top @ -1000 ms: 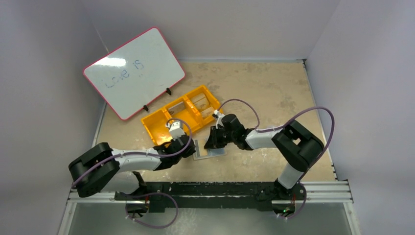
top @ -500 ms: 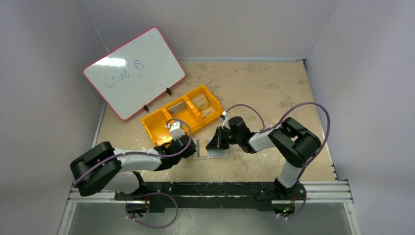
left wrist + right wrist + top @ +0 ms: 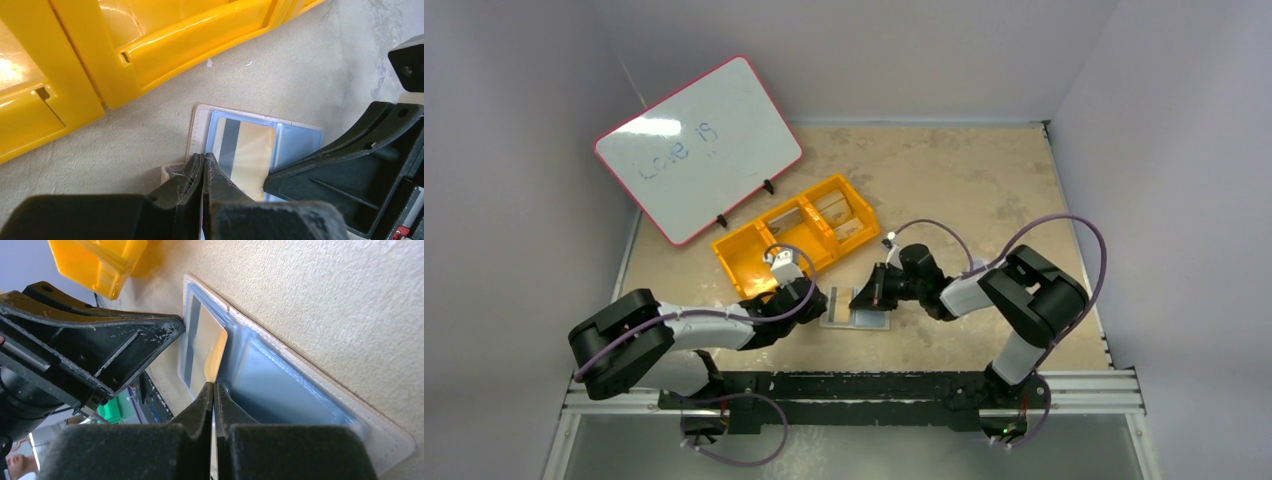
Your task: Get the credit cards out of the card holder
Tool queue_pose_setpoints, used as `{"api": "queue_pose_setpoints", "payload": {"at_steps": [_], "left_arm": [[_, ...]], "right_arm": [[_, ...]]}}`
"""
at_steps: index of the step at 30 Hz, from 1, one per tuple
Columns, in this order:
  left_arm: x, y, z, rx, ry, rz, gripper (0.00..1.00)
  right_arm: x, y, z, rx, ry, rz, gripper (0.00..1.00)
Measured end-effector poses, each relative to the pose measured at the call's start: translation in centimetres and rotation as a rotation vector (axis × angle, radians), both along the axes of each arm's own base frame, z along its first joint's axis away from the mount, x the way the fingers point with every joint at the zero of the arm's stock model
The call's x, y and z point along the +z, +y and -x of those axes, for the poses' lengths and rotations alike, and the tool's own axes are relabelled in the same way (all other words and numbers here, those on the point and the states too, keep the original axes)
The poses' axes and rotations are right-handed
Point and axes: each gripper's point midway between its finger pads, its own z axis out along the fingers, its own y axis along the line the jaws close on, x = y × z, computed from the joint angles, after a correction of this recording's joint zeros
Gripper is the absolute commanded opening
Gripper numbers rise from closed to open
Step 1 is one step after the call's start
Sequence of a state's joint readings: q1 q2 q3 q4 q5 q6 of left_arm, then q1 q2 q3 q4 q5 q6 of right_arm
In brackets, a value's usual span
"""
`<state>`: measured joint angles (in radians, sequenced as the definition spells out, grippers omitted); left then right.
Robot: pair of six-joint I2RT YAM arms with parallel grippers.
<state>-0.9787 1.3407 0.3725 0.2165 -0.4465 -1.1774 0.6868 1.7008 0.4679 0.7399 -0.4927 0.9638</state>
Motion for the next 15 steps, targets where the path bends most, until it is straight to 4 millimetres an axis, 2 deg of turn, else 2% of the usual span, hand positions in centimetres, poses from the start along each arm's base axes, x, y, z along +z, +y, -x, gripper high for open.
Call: {"api": "queue_pose_setpoints", "payload": {"at_steps": [13, 15], "left_arm": [[0.0, 0.0, 0.1, 0.009, 0.006, 0.011, 0.0], [0.0, 0.0, 0.1, 0.007, 0.006, 0.013, 0.0]], "right_arm": [[0.3, -1.7, 0.4, -0.041, 0.007, -0.008, 0.0], [0.3, -1.8, 0.4, -0.041, 0.009, -0.005, 0.05]]}}
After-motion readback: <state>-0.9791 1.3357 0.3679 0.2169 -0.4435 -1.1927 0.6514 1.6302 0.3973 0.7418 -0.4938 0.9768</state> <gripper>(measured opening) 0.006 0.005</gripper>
